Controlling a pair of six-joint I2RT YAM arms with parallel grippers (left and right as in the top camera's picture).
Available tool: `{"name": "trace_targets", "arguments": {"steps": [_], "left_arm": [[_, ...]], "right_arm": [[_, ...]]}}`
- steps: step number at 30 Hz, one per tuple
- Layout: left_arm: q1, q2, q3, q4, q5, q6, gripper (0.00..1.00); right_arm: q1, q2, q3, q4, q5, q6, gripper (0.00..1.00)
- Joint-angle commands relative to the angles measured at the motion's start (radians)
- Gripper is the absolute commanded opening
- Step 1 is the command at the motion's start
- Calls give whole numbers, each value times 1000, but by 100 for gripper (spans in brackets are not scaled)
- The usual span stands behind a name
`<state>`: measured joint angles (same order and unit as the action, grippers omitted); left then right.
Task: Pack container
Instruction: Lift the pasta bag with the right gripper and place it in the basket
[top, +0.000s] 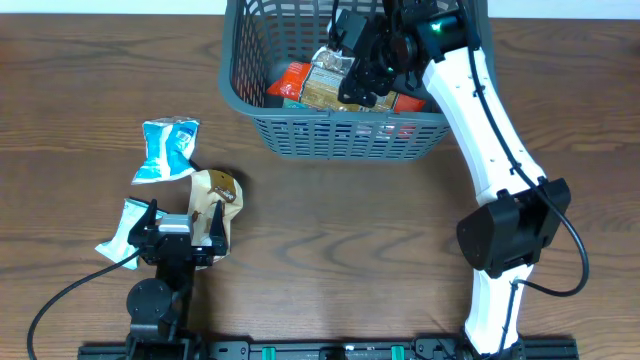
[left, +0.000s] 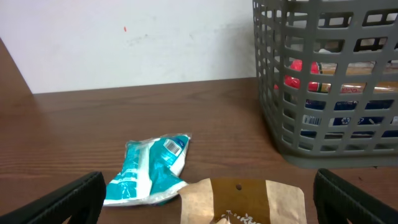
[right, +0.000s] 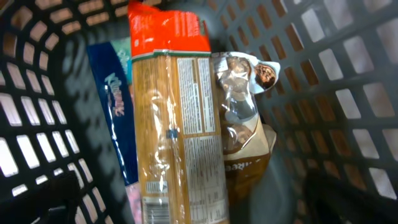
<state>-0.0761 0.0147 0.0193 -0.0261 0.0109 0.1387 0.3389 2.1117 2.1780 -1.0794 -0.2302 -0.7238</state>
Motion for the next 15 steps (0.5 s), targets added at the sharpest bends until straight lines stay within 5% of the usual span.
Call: {"name": "trace_targets", "arguments": {"steps": [1, 9, 15], "left_arm": [[-6, -10, -15, -42, -19, 7, 99], [-6, -10, -15, -41, -23, 7, 99], [-6, -10, -15, -40, -22, 6, 99]], "right_arm": [[9, -76, 28, 35, -33, 69, 99], [-48, -289, 31, 198, -111, 260, 99], [-221, -469, 31, 209, -45, 384, 99]]}}
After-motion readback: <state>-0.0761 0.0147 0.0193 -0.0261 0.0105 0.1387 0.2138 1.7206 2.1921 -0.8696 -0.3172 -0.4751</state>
